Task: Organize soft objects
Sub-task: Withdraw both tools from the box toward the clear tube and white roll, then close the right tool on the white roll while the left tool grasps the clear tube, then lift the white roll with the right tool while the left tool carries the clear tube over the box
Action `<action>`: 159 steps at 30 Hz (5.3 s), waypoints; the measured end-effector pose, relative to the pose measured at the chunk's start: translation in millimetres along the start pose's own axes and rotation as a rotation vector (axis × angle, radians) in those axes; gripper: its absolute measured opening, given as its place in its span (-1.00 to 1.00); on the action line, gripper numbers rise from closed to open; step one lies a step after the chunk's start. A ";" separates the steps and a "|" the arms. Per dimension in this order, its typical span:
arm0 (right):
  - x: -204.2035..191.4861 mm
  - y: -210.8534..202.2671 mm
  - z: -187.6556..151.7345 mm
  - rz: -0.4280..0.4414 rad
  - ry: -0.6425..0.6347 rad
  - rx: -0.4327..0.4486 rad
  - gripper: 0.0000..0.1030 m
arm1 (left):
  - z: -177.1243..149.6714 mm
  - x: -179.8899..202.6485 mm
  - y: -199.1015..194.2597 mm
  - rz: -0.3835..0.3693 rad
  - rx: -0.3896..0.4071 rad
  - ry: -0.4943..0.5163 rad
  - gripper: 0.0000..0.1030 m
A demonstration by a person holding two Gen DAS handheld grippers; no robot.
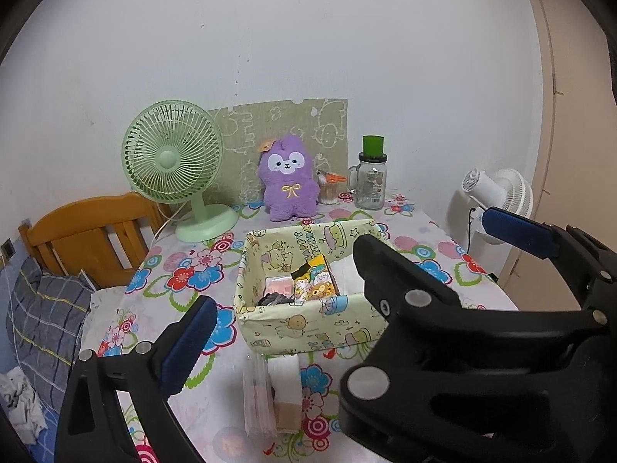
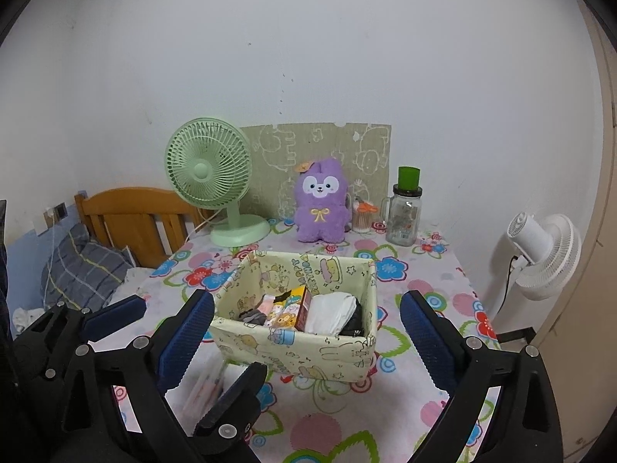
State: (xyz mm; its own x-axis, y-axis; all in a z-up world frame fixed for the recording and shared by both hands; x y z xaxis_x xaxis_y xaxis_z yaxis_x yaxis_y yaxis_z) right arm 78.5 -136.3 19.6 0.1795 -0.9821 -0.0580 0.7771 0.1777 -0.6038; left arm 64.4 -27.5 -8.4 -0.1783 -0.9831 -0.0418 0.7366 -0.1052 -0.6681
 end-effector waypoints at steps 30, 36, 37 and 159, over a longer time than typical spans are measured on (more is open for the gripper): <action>-7.9 8.6 -58.1 0.009 0.038 -0.060 1.00 | -52.4 3.6 4.7 -0.069 -0.023 0.033 0.95; -9.5 28.9 -67.8 0.030 0.040 -0.089 1.00 | -61.2 -3.7 24.4 -0.075 -0.064 0.020 0.98; -10.6 30.9 -69.1 0.028 0.033 -0.085 1.00 | -63.0 -5.7 28.3 -0.072 -0.072 0.015 0.98; -3.8 109.1 -109.7 0.045 0.119 -0.370 -0.41 | -92.9 -9.3 90.7 -0.110 -0.251 0.095 -0.54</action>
State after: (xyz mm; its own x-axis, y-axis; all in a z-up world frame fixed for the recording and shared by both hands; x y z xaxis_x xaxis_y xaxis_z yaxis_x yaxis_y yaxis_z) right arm 96.4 -120.1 -133.2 0.1201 -0.9782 -0.1696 0.4959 0.2070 -0.8434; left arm 72.4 -14.0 -137.6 -0.3173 -0.9481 -0.0206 0.5271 -0.1583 -0.8349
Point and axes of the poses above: each gripper's, at about its wrist camera, not at the fingertips, and y roughly the way its jaws point, x to its right, z to its top, the point moved 1 cm from there along y, roughly the way its jaws point, and after that the axes turned 10 degrees about -x, right-handed, at the moved point
